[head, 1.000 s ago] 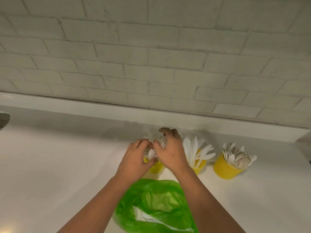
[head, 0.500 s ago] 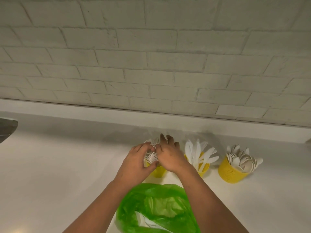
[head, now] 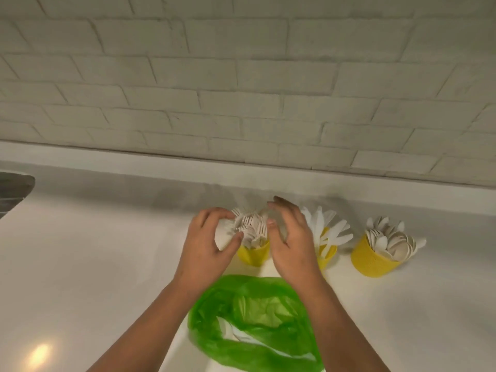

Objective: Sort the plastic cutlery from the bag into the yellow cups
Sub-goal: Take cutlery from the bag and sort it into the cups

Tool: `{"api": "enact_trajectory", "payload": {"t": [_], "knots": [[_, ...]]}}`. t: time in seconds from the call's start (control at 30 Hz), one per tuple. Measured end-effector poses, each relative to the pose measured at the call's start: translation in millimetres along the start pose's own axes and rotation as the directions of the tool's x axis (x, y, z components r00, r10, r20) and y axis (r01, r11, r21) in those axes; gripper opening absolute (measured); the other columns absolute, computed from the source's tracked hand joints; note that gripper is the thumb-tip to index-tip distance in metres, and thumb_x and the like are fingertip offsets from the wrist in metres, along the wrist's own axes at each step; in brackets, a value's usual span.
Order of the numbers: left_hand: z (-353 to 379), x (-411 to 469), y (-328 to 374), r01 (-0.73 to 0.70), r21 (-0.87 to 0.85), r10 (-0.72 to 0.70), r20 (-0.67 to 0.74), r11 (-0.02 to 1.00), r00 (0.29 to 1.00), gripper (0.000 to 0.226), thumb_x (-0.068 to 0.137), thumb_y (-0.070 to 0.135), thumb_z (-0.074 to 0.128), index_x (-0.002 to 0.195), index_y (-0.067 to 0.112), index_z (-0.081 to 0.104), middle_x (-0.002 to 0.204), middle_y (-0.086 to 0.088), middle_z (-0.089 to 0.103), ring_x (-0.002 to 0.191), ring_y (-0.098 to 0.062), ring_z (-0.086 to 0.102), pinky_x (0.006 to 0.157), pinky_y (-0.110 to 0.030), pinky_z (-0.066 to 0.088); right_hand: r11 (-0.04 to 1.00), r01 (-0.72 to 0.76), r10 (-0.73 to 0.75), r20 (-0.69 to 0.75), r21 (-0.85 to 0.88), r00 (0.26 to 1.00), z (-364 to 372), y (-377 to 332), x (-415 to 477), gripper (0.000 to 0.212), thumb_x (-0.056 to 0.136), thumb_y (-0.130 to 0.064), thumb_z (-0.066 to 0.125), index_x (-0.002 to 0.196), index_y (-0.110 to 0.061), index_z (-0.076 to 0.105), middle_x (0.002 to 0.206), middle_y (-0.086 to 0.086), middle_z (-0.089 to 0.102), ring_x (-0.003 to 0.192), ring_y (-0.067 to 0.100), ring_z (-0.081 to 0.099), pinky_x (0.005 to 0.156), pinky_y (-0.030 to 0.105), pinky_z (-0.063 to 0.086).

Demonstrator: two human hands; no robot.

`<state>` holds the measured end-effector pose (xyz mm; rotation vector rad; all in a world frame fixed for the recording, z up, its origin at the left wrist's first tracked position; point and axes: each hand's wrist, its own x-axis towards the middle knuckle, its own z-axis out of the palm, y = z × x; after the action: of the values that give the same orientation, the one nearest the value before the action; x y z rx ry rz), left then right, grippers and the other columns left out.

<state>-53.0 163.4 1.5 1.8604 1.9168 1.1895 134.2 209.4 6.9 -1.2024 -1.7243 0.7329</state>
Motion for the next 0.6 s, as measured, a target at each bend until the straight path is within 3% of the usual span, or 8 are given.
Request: {"api": "enact_trajectory", "payload": {"t": [0.17,0.33,0.4,0.47,0.53,0.6], "knots": [[-12,-32,13,0.167,-0.217,-0.161,0.043,0.962,0.986,0.029,0.089,0.026,0.077,0.111,0.035,0.062,0.097,0.013,0.069,0.090,-0.012,0.067,0.078,-0.021,0.052,0.987,-0.072,0.085,-0.087,0.144,0.993,-30,4,-28,0.026,0.098,-0.002,0.059,0.114,-0.020,0.070,0.111,-0.010,0.068,0.104,0.008,0.066,0.087,0.015,0.050],[-9,-70,1,0.216,-0.244,-0.130,0.325,0.945,0.937,0.020,0.089,0.013,0.077,0.097,0.028,0.068,0.075,0.005,0.068,0.065,-0.014,0.063,0.065,-0.021,0.051,0.981,-0.158,0.148,0.092,0.113,0.985,-29,21,-68,0.026,0.093,0.005,0.061,0.094,-0.020,0.070,0.088,-0.011,0.069,0.083,0.013,0.068,0.072,0.028,0.055],[-5,-85,-10,0.196,-0.163,-0.097,0.475,0.967,0.874,0.013,0.089,0.019,0.075,0.092,0.029,0.069,0.075,0.006,0.068,0.064,-0.013,0.062,0.064,-0.029,0.054,0.979,-0.189,0.167,0.219,0.081,0.961,-22,25,-84,0.026,0.090,0.006,0.061,0.088,-0.018,0.069,0.077,-0.014,0.065,0.067,0.009,0.060,0.061,0.023,0.046],[1,-96,-19,0.100,-0.005,-0.077,0.595,0.995,0.800,0.008,0.088,0.030,0.071,0.094,0.032,0.067,0.080,0.011,0.067,0.069,-0.008,0.063,0.068,-0.032,0.055,0.984,-0.179,0.166,0.398,-0.007,0.902,-11,24,-99,0.022,0.088,0.003,0.060,0.086,-0.016,0.070,0.069,-0.019,0.060,0.060,0.003,0.055,0.060,0.012,0.037],[5,-104,-24,-0.027,0.169,-0.096,0.678,0.985,0.729,0.010,0.088,0.035,0.067,0.097,0.034,0.063,0.088,0.013,0.064,0.077,-0.004,0.062,0.072,-0.034,0.054,0.987,-0.091,0.153,0.577,-0.136,0.802,1,26,-114,0.019,0.089,-0.004,0.058,0.088,-0.016,0.071,0.075,-0.019,0.061,0.067,-0.001,0.056,0.064,0.011,0.039],[5,-109,-25,-0.120,0.312,-0.148,0.713,0.943,0.686,0.015,0.089,0.037,0.065,0.103,0.035,0.062,0.101,0.013,0.063,0.088,-0.007,0.064,0.074,-0.034,0.053,0.951,0.073,0.160,0.682,-0.299,0.714,9,34,-125,0.023,0.089,-0.012,0.050,0.096,-0.017,0.071,0.092,-0.008,0.066,0.082,0.002,0.057,0.075,0.023,0.048]]}}
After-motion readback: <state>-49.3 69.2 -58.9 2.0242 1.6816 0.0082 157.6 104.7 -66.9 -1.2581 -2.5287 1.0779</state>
